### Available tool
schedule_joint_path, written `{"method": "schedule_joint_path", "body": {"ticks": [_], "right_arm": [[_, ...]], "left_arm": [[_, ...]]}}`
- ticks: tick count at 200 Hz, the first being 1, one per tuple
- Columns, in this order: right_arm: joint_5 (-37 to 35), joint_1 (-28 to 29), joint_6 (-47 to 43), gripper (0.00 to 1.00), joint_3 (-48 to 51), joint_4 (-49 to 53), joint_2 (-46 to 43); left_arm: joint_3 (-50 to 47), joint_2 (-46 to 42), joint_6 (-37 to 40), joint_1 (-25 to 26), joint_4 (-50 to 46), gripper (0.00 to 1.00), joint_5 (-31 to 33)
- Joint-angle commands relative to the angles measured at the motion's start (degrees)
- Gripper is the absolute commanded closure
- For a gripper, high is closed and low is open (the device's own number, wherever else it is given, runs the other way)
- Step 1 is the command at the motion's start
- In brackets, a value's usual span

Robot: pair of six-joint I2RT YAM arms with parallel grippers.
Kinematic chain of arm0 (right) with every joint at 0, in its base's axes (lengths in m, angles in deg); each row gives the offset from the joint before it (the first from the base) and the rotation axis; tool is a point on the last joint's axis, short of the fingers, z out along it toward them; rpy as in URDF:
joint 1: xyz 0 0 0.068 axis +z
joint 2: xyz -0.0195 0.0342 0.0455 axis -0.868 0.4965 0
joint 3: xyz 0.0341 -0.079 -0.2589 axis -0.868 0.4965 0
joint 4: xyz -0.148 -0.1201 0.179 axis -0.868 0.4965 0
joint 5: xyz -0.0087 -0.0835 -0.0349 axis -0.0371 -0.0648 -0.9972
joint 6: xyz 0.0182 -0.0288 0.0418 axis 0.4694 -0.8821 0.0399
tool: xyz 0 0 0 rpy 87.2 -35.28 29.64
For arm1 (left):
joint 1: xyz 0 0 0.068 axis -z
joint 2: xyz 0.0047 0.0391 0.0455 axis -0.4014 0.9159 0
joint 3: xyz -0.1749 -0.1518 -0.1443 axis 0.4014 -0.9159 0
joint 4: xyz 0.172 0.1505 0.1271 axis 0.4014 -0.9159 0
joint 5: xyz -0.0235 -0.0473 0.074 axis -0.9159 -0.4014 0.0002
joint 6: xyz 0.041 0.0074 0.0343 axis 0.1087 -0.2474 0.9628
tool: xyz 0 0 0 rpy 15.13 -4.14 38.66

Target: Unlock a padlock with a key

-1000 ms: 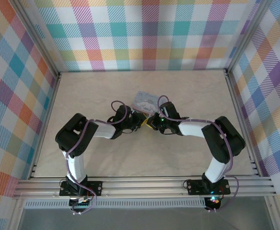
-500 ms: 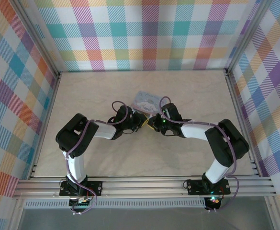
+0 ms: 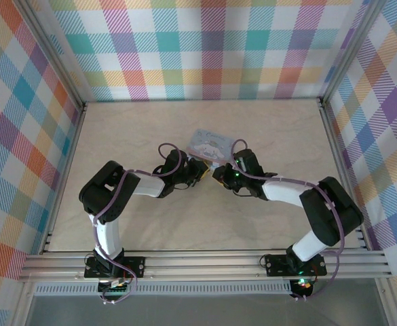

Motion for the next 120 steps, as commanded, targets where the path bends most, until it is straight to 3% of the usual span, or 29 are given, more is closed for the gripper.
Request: {"method": "schedule_joint_path", "body": {"ticks": [1,81,120], "right_arm": [[-2.03,-0.68,-4.94,0.75,0.17,2.27,-3.77],[-11.10,-1.86,-19.76,0.68,1.55,7.14,-16.97],[-17.01,-2.10,-27.25,0.56,4.22,6.99,-26.08]], "left_arm": [[0.55,-1.26,-0.48,0.35,0.15,1.00,0.27],[1.56,-3.15,-1.09,0.35,-4.54,1.00,-0.45],[1.54,-3.20,-1.23,0.37,-4.56,1.00,-0.76]]}}
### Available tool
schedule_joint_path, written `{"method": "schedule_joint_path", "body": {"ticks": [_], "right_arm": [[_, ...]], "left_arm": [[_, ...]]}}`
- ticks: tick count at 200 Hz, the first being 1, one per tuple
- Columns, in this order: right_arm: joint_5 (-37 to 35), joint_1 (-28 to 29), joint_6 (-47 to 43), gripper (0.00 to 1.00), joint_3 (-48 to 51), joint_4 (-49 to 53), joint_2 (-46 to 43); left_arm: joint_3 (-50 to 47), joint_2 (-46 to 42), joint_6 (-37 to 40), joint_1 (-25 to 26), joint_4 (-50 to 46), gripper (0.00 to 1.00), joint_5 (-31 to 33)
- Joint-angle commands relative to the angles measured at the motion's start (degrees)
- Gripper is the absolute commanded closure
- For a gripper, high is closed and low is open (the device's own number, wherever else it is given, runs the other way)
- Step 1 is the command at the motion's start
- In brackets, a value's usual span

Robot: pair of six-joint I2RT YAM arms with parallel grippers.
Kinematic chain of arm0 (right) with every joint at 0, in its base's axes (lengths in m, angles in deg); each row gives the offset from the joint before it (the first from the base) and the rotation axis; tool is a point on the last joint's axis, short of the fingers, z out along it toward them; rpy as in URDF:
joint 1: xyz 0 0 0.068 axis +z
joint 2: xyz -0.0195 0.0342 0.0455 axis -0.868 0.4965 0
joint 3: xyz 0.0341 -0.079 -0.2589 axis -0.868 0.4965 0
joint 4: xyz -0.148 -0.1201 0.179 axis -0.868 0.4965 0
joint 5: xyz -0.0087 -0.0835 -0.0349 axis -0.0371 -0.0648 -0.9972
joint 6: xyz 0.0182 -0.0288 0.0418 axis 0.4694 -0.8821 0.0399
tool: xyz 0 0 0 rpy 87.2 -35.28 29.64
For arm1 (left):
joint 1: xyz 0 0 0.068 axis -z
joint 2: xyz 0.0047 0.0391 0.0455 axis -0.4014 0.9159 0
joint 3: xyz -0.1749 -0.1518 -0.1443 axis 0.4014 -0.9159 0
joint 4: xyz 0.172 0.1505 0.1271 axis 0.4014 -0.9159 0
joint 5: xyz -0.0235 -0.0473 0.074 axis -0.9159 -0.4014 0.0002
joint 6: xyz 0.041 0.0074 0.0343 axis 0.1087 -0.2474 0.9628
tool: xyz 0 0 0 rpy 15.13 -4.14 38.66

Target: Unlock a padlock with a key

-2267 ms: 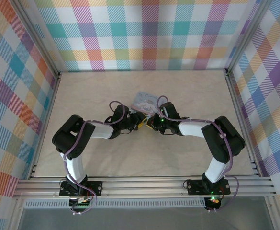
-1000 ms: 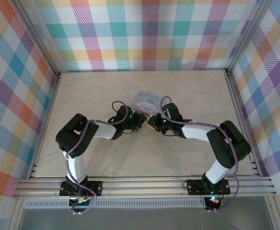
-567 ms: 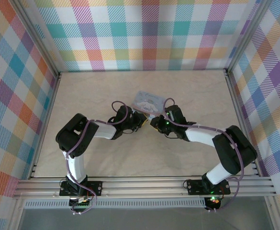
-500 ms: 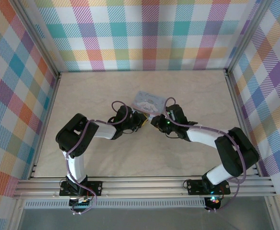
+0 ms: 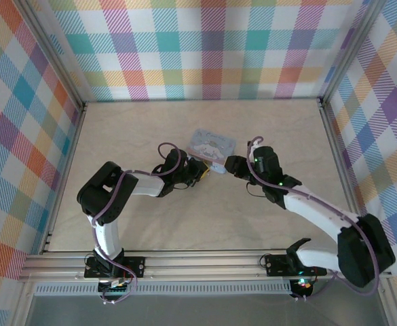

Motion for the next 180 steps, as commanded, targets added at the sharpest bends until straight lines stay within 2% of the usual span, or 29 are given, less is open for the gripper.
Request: {"method": "schedule_joint_path", "body": {"ticks": [1,62,100,180], "right_arm": [[-5.46,-0.27,-7.64,0.56,1.79,0.31,-4.90],[-11.52,-0.40,-18.44,0.27,8.03,-2.23,-15.45],[-13.39,-0.36,-22.93,0.00,10.87,-5.00,-19.00],[-14.14,-0.34,-25.99,0.00,17.30,-13.48,-20.06]], "left_arm": [[1.09,-1.99,-0.81,0.36,-1.42,1.00,-0.72],[1.48,-2.08,-0.63,0.35,-1.73,1.00,-0.66],[2.05,-2.08,-0.51,0.34,-1.91,1.00,-0.96],[2.10,-2.60,-0.47,0.48,-2.41,1.00,0.05]]}}
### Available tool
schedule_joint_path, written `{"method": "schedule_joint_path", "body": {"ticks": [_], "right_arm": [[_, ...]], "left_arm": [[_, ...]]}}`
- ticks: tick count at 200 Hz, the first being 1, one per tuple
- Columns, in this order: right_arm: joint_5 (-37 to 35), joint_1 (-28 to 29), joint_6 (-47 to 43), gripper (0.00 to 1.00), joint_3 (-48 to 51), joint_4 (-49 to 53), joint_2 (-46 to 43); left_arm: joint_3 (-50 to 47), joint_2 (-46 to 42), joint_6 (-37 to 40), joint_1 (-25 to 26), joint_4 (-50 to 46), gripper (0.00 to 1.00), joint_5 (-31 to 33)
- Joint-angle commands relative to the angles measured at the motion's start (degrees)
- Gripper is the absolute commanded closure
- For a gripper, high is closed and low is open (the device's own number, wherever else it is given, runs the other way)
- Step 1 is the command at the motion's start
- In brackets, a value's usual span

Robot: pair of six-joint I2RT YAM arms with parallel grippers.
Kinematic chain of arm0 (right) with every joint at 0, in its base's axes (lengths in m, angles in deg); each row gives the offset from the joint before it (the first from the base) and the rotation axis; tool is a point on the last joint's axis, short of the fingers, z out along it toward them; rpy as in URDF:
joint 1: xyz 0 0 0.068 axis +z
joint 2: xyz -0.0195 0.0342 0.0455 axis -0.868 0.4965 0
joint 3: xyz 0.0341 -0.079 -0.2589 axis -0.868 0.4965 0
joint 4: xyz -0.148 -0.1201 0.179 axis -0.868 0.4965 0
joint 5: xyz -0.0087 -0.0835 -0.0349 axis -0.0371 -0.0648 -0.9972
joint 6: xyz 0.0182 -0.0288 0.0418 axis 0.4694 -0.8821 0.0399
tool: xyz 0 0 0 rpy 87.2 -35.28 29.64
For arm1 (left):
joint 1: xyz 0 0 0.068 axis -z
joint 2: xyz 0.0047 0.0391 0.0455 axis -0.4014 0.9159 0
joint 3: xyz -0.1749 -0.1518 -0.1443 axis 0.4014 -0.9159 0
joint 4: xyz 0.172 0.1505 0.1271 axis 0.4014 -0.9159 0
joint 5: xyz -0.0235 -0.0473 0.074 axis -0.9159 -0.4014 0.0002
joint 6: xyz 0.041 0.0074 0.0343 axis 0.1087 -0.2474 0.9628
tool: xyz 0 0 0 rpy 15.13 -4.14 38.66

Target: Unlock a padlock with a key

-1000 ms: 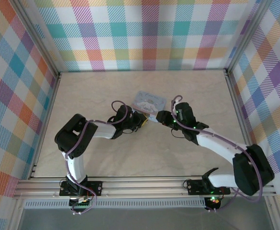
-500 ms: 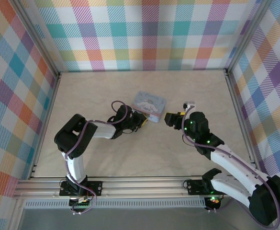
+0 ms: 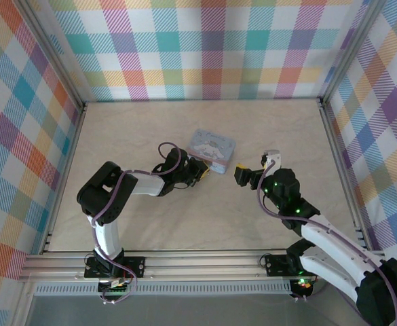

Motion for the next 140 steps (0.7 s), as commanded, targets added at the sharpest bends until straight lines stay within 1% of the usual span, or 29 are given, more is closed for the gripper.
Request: {"method": "schedule_joint_path", "body": {"ticks": [1,30,44,62,84,106,109,140], "right_arm": [[-1.19,-0.28,-1.65,0.00,2.15,-6.23,-0.42],[-1.23,-0.28,-1.64,0.00,3.64,-7.60,-1.03],[0.75,-0.28,-4.29,0.00,3.85,-7.73,-1.22],[3.44,-0.23,-8.46,0.00,2.49,-5.07,-0.82],[7.40,-0.20,-15.28,0.00,0.59,-2.33,0.91],[10.44,-0.11,-21.59,0.00,-0.82,-1.87,3.43],[10.76,-0.04,-23.70,0.00,-0.93,-1.92,3.67],[13.22,1.48,-35.23,0.00,-2.61,-1.99,7.96]], "left_arm": [[1.48,-2.47,-0.15,0.50,-0.91,1.00,0.05],[1.74,-2.32,-0.24,0.61,-1.02,1.00,0.05],[1.87,-2.39,-0.26,0.66,-1.03,1.00,0.05],[1.81,-2.39,-0.50,0.79,-1.02,1.00,0.14],[2.05,-2.22,-1.35,0.87,-0.98,1.00,-0.03],[1.90,-2.04,-1.82,0.96,-0.61,1.00,-0.02],[1.85,-2.04,-1.80,0.96,-0.59,1.00,0.01],[1.90,-2.03,-2.54,1.05,-0.32,1.00,-0.08]]}}
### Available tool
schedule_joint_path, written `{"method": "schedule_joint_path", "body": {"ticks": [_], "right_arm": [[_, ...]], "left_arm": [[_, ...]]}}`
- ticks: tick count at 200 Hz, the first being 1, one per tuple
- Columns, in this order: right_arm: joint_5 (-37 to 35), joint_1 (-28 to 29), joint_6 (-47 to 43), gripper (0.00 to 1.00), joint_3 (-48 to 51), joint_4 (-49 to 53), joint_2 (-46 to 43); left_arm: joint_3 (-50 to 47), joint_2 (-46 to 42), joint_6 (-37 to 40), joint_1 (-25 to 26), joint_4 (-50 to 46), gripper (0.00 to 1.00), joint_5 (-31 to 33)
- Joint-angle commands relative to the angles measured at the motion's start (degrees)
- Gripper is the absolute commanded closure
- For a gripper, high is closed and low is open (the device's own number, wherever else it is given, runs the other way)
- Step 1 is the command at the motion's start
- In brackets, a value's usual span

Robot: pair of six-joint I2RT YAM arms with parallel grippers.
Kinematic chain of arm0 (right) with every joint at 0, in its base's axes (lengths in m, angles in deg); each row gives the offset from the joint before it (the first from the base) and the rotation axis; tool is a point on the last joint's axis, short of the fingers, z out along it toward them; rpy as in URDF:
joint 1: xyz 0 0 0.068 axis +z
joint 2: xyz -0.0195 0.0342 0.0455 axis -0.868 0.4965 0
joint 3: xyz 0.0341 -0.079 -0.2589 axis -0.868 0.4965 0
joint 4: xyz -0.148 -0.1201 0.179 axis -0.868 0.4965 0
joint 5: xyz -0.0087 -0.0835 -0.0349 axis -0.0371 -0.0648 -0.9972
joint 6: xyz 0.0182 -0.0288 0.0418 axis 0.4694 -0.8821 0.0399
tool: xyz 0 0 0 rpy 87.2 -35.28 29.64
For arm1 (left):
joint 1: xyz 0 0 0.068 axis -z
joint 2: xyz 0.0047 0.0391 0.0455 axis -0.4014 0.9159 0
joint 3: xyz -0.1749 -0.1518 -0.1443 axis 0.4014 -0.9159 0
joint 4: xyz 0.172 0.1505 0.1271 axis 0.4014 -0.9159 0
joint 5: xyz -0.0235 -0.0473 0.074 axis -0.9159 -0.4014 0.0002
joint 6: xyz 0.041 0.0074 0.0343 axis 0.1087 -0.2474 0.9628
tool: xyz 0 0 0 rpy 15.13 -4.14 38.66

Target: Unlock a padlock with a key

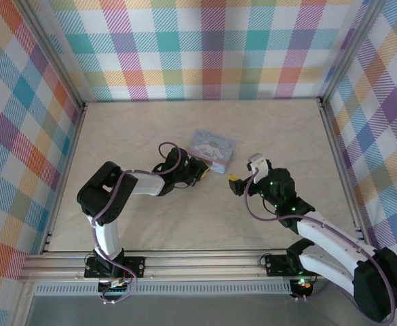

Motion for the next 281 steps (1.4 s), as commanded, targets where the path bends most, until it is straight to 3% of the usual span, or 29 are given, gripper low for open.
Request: {"method": "schedule_joint_path", "body": {"ticks": [1,44,93,176,256,281], "right_arm": [[3.91,1.41,-13.69,0.00,-2.74,-0.06,2.74],[-5.41,7.83,-36.23,0.00,-4.49,-2.52,12.06],[-10.99,10.69,-45.50,0.02,-7.20,-9.87,24.82],[-7.78,11.73,-43.24,0.13,-11.82,-15.91,37.03],[-7.93,11.73,-41.79,0.48,-12.13,-16.28,38.57],[-8.08,11.73,-41.26,0.55,-12.62,-16.85,39.28]], "left_arm": [[1.50,-2.06,-1.65,0.99,0.10,1.00,-0.12],[1.50,-2.11,-1.90,1.03,0.24,1.00,-0.05],[1.43,-2.28,-2.09,1.42,0.31,1.00,0.02],[1.37,-2.54,-2.27,1.51,0.18,1.00,0.03],[1.37,-2.61,-2.32,1.51,0.20,1.00,0.03],[1.24,-2.65,-2.37,1.46,0.18,1.00,0.05]]}}
